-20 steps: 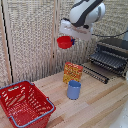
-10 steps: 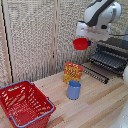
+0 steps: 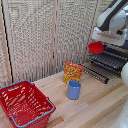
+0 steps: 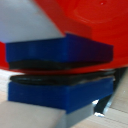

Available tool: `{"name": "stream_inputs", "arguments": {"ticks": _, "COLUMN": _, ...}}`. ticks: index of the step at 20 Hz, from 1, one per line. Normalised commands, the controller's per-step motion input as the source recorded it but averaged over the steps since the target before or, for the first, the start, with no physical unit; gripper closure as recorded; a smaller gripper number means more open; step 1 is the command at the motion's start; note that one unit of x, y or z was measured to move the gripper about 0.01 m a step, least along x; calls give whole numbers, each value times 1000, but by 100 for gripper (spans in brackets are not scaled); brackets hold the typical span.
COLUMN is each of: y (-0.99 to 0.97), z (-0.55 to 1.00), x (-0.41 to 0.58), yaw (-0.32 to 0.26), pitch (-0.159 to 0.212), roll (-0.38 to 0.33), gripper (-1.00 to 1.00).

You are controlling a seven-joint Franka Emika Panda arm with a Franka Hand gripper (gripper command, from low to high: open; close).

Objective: Extend the gripper towards the oven tray handle. Grasp the handle and carefully pull the tray out of the oven. Move the gripper above the red bowl. Grab the red bowl gently. Lift the bowl and place it onto the oven tray.

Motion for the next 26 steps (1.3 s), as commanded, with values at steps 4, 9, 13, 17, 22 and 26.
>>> {"name": "stream_inputs", "arguments": {"ticks": 4, "y": -837, "z": -13, "x": -21, "yaw": -127, "pitch": 0, "roll": 9, "gripper": 100}}
{"name": "stream_inputs", "arguments": {"ticks": 9, "y": -774, "z": -26, "x": 93, "yaw": -86, "pitch": 4, "roll": 23, "gripper": 100}}
{"name": "stream_inputs", "arguments": {"ticks": 13, "y": -465, "z": -29, "x": 125, "yaw": -13, "pitch": 0, "roll": 12, "gripper": 100}}
{"name": "stream_inputs", "arguments": {"ticks": 17, "y": -154, "z": -24, "x": 3, "yaw": 0, "pitch": 0, "roll": 0, "gripper": 100}}
{"name": "stream_inputs", "arguments": {"ticks": 22, "y": -26, "z": 25, "x": -16, "yaw": -13, "pitch": -21, "roll": -2, "gripper": -100}}
{"name": "stream_inputs", "arguments": {"ticks": 26, "y": -44, "z": 129, "x": -18, "yaw": 0, "pitch": -20, "roll": -1, "gripper": -100}}
